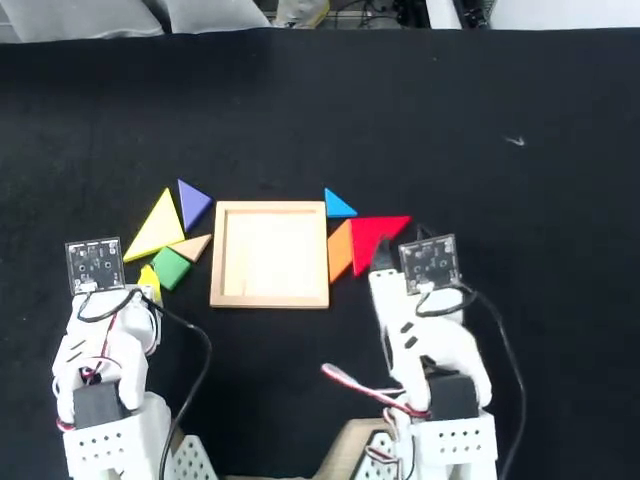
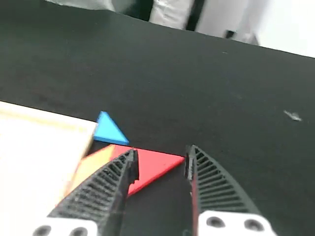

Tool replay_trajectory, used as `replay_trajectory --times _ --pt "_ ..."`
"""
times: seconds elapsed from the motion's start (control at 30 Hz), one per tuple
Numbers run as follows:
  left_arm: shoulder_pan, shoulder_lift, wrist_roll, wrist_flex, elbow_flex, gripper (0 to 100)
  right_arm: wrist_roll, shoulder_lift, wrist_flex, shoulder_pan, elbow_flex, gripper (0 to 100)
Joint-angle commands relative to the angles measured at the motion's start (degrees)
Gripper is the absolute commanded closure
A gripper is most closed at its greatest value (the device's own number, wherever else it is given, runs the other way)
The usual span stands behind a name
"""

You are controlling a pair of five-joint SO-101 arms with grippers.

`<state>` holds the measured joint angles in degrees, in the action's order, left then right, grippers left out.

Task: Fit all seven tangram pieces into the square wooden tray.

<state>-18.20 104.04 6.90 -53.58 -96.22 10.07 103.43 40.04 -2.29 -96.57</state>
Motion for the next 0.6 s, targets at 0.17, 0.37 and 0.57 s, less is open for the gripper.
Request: replay_trajectory --times 0.17,0.37,0.57 --pt "0.04 0.44 0.00 0.09 -1.10 85 1.05 3.74 3.96 3.08 6.73 83.5" --pt "0.04 0.44 0.00 -0.18 -1.10 85 1.41 3.21 8.53 2.99 16.04 83.5" --pt "0.04 0.44 0.00 -0.26 -1.10 85 1.49 -13.05 8.70 2.99 26.33 83.6"
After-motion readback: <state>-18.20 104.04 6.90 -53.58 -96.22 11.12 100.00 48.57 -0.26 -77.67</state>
